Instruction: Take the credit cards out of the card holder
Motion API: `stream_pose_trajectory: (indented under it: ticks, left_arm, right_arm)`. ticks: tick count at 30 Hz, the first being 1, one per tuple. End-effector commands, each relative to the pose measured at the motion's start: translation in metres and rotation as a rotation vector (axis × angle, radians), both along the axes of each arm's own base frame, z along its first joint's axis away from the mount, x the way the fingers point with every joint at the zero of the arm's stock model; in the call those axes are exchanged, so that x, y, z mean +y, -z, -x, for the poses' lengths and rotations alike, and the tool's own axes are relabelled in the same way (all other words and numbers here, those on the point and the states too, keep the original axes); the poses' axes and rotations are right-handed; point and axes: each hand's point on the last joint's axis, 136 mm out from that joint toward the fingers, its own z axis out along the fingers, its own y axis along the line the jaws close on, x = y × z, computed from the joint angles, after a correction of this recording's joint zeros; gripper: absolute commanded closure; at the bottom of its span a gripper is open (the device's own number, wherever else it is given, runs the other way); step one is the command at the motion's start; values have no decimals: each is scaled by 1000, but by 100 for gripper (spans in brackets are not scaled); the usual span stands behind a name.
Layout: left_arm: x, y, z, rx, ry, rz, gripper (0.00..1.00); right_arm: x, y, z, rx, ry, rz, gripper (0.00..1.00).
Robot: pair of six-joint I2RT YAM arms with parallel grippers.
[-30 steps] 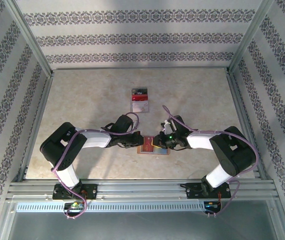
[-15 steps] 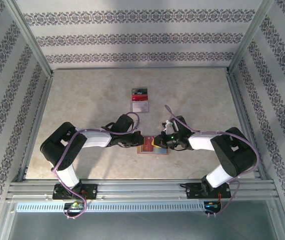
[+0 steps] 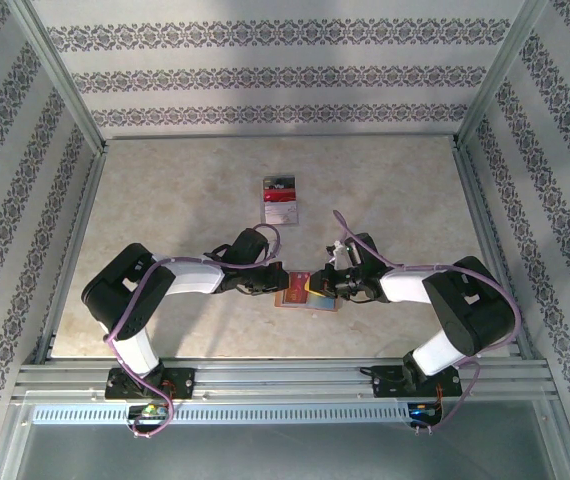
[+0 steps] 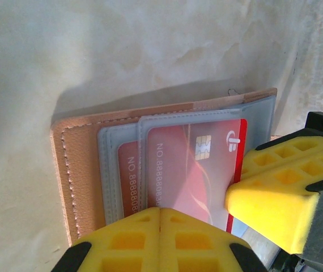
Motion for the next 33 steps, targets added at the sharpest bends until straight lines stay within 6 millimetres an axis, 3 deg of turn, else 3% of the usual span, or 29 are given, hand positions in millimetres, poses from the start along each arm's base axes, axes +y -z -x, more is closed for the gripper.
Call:
stream_pose_trajectory:
  ticks: [1, 15, 23, 33]
  left_arm:
    - [40, 50, 17, 106, -57, -204, 100]
    - [39, 50, 17, 106, -56, -202, 100]
    - [40, 50, 17, 108, -55, -203, 100]
    - [39, 50, 17, 105, -53, -199, 100]
  right_arm:
    - [-3, -2, 2, 1, 2, -25, 95]
    - [0, -4, -1, -2, 3, -68, 88]
    - [-7, 2, -2, 8, 52, -22, 77]
    - [-10, 8, -1, 38, 68, 16, 77]
